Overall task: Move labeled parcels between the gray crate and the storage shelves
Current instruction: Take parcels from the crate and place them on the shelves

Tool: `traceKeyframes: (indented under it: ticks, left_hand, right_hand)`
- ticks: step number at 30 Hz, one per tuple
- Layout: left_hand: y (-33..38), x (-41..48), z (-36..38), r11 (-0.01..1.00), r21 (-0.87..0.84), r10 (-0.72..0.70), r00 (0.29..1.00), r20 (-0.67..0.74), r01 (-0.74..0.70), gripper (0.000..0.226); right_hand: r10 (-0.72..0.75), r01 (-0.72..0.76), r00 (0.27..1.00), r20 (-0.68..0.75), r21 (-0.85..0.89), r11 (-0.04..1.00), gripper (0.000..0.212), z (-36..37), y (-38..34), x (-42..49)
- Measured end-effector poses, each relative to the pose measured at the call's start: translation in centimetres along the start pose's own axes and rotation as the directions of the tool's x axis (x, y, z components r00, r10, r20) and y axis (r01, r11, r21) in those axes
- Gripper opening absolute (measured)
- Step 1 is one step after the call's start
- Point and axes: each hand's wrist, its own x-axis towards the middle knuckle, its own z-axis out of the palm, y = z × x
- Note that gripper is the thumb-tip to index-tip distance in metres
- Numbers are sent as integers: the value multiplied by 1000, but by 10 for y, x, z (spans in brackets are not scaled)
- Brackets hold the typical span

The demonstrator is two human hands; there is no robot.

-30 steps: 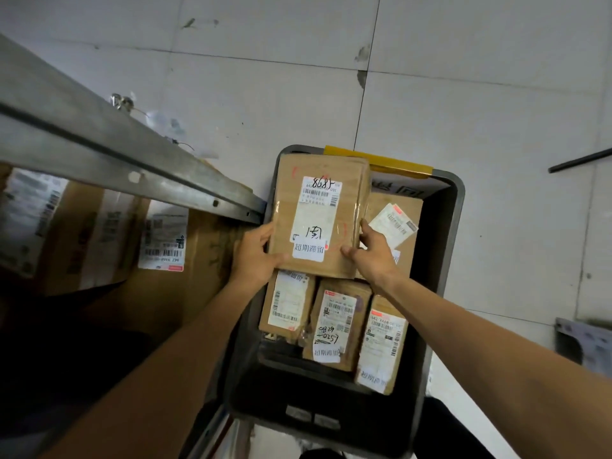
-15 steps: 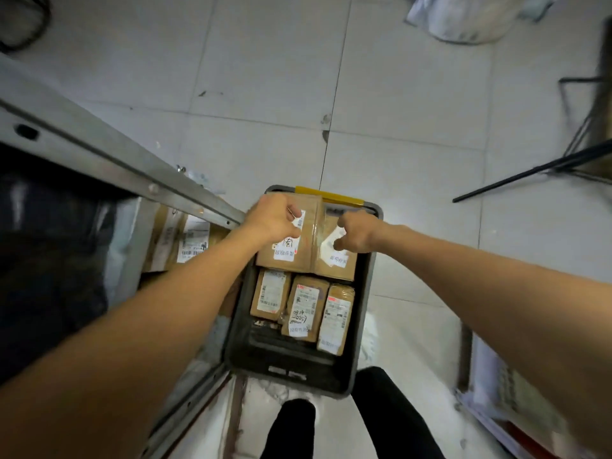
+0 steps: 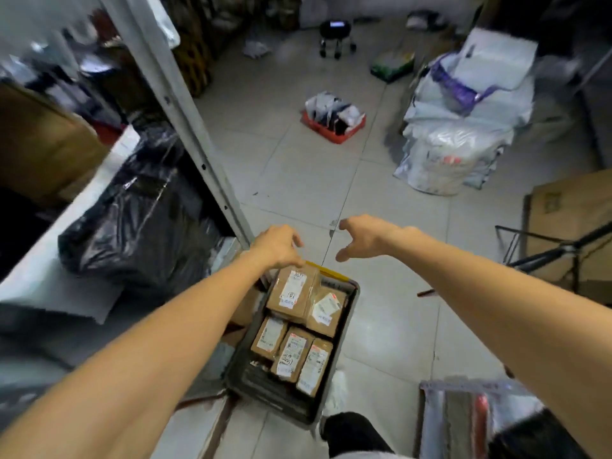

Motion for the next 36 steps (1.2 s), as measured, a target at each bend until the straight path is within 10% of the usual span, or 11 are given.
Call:
traceKeyframes:
  ticks: [16,27,36]
  left_hand:
    - [-104,-376,-43,949,-195,-304,881,-362,247,45]
    - [-174,-587,17,676,-527,-734,538,-415,515,49]
    - [-140,-786,112,230,-684,-961,54,-270,692,42]
  right_hand:
    - [-438,410,899,10,-370,834,61,9,-239,-207]
    - [-727,749,633,264,-446,490,73,75,-402,-304]
    - [-816,919,245,523,-394,24,67,152,-516,-429]
